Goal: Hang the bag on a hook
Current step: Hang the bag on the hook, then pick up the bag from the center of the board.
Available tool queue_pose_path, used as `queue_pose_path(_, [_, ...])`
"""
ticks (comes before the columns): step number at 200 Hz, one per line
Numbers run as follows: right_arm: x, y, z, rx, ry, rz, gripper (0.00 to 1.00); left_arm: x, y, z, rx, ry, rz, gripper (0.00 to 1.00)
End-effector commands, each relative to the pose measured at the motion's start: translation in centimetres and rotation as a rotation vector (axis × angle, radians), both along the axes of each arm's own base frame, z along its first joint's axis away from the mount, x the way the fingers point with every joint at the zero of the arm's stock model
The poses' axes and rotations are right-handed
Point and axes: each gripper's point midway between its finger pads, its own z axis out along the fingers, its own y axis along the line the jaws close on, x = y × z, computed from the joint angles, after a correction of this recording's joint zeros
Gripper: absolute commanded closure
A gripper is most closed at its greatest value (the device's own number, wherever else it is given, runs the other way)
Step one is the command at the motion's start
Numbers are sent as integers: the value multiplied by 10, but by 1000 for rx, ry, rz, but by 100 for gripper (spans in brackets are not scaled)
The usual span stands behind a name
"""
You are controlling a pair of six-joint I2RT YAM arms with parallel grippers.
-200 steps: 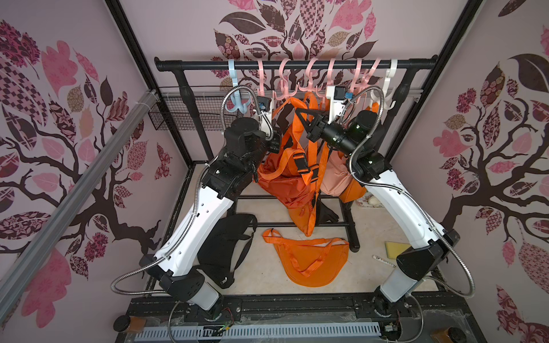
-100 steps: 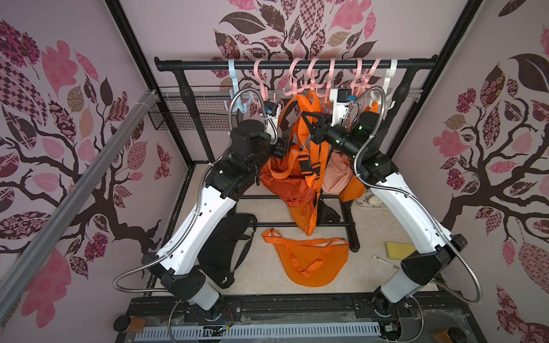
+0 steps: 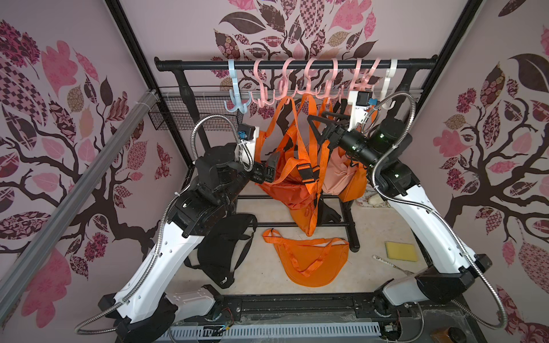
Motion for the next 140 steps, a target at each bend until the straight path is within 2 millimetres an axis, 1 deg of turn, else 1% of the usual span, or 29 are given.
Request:
queue_pose_path(1, [-39,-20,35,52,-90,14,8,-10,25,-20,26,12,82,2])
queue_pose_path(10, [-48,-22,37,47,-93,21,6,-13,38,-31,37,15,132,2])
queue_pose_path(20, [-56,-21,33,24,-81,27,5,-18,55,-43,46,8,198,2])
queue_pose_path(31, [-67,-14,19,-18,-68,14,4,-24,72,-58,53,-1,255,2])
queue_pose_path(35, [-70,-12,11,-45,-66,-8,3,-27,78,-62,53,-10,275,2])
queue_pose_path(46, [-83,-6,-12,-92,-53,-64,2,-32,93,-79,73,-20,331,2])
queue_pose_path(48, [-84,-5,-19,-103,-44,-71,1,-34,98,-77,65,-31,351,2])
queue_pose_path(52, [-89,-4,-27,-109,-30,-77,1,-35,103,-85,73,-27,372,2])
queue_pose_path(59, [-92,-2,-51,-124,14,-80,1,-38,109,-97,75,-24,391,2])
queue_pose_path(72, [-97,-2,-95,-127,101,-62,1,-43,115,-119,69,-10,404,2])
queue_pose_path(83, [-102,1,-137,-172,160,-53,1,-48,120,-131,47,-15,411,2])
queue_pose_path(85, [-103,1,-141,-176,165,-52,1,-49,121,-133,41,-17,415,2])
queue_pose_path(87, [-103,2,-151,-189,177,-52,1,-49,122,-135,37,-17,418,2])
queue_pose_path(97, [-109,11,-188,-249,209,-24,3,-53,131,-140,4,-36,451,2])
queue_pose_path(111, [-122,26,-230,-358,246,27,6,-58,138,-145,-39,-67,476,2])
queue_pose_path(121, [-135,37,-259,-447,251,64,7,-61,140,-145,-60,-84,479,2])
queue_pose_path(140, [-141,41,-315,-575,307,71,10,-63,145,-148,-75,-85,502,2])
